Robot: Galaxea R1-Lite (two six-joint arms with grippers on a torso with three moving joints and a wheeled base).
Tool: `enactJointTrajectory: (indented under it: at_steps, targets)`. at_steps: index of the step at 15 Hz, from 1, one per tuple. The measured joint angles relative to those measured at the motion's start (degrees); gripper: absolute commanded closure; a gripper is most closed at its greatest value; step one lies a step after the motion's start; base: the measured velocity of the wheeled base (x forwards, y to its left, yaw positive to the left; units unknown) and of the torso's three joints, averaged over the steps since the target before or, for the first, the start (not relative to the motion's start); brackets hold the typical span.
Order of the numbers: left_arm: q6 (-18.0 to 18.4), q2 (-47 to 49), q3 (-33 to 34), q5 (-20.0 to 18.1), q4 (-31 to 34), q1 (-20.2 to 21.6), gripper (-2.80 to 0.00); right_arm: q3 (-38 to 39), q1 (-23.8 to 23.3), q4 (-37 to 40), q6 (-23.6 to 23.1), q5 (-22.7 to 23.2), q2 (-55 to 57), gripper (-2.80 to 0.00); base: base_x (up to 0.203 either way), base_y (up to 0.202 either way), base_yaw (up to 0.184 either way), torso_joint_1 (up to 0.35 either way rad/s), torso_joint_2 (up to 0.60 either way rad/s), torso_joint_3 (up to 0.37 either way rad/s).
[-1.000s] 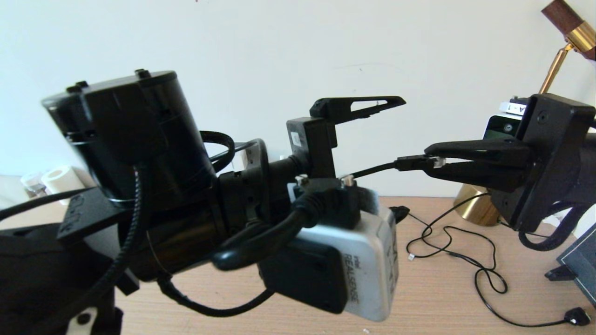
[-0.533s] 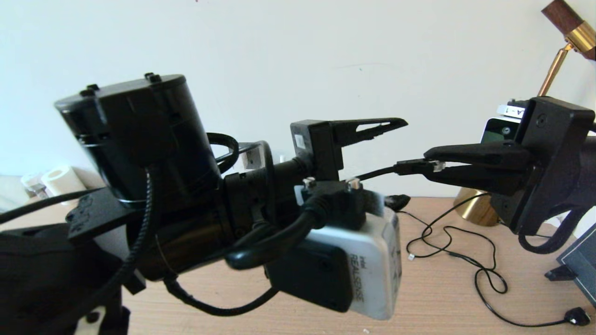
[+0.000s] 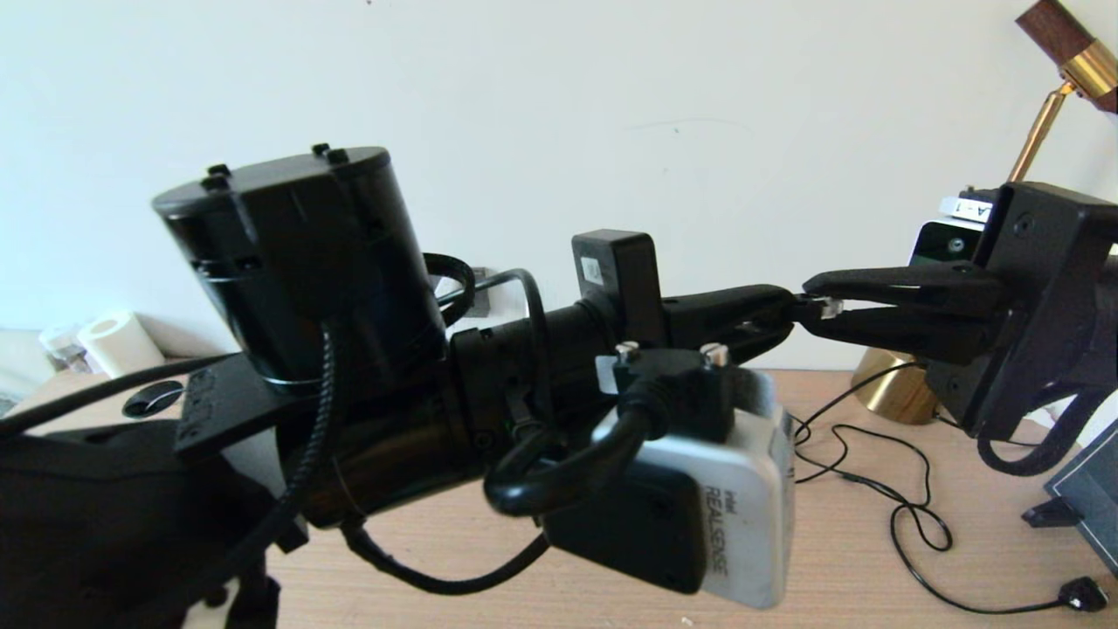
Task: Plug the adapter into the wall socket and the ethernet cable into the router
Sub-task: Hand it to the other hand, then align cable and router interface
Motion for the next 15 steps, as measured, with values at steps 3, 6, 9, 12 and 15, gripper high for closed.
enactJointTrajectory:
  at_steps: [3,6,9,12,15]
  targets:
    - [-0.02,0.11,-0.01,0.00,-0.09,-0.10,0.00,0.11,0.09,-0.05,-0.11,0.01,0.02,-2.80,0.000,0.000,0.000,0.000,0.00,0.000]
    - [-0.32,-0.30,0.82,-0.05,-0.28,0.03,0.00,0.23,0.10,0.04,-0.37,-0.78,0.02,-2.80,0.000,0.000,0.000,0.000,0.00,0.000]
    - [-5.45,-2.73,5.59,0.85,-0.11,3.90,0.00,1.63,-0.35,-0.07,-4.74,-4.07,-2.07,-2.80,0.000,0.000,0.000,0.000,0.00,0.000]
    - [-23.82,-6.40,11.93,6.08,-0.06,12.01,0.00,4.49,-1.80,2.55,-20.45,-14.78,-7.41,0.00,0.000,0.000,0.000,0.000,0.00,0.000]
    - [-47.23,-8.24,15.29,14.35,1.36,22.47,0.00,8.77,-3.10,9.86,-44.34,-31.49,-13.34,0.00,0.000,0.000,0.000,0.000,0.00,0.000]
